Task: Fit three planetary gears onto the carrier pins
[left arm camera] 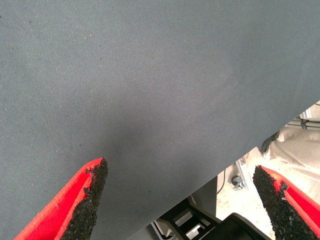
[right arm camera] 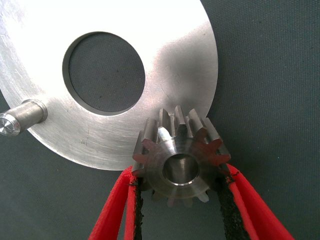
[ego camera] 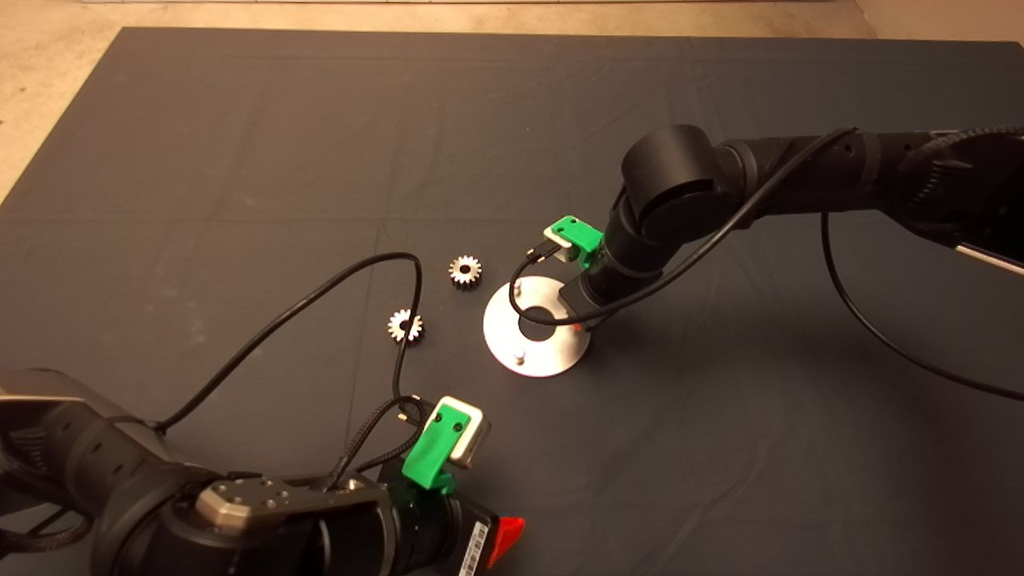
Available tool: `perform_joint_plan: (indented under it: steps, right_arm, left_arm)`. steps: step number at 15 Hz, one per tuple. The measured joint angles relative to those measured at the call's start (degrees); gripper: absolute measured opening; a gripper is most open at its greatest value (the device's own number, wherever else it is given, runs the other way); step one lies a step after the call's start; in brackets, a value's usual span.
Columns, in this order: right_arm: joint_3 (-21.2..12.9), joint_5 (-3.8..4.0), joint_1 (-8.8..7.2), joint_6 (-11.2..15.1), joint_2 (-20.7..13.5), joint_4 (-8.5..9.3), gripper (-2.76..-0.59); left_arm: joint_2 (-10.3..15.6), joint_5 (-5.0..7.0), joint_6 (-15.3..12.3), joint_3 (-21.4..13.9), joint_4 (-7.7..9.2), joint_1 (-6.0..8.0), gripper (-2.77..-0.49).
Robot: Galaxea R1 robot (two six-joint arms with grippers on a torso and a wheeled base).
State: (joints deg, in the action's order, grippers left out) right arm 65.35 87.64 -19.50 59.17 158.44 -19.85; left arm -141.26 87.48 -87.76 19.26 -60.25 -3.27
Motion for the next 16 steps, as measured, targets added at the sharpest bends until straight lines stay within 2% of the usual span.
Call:
perform_joint_plan:
  steps: [2,16]
  right_arm:
    - [-0.4,-0.25,0.00,0.0,-0.4,0.10,-2.54]
    - [-1.1,-0.16,-0.01,0.0,-0.5,0.11,-2.54]
  left_arm:
    - [0.0,-0.02,0.0,0.0,0.00,0.00,-1.20]
    - [0.0,0.00,0.0,0.0,-0.01,0.50,-1.20]
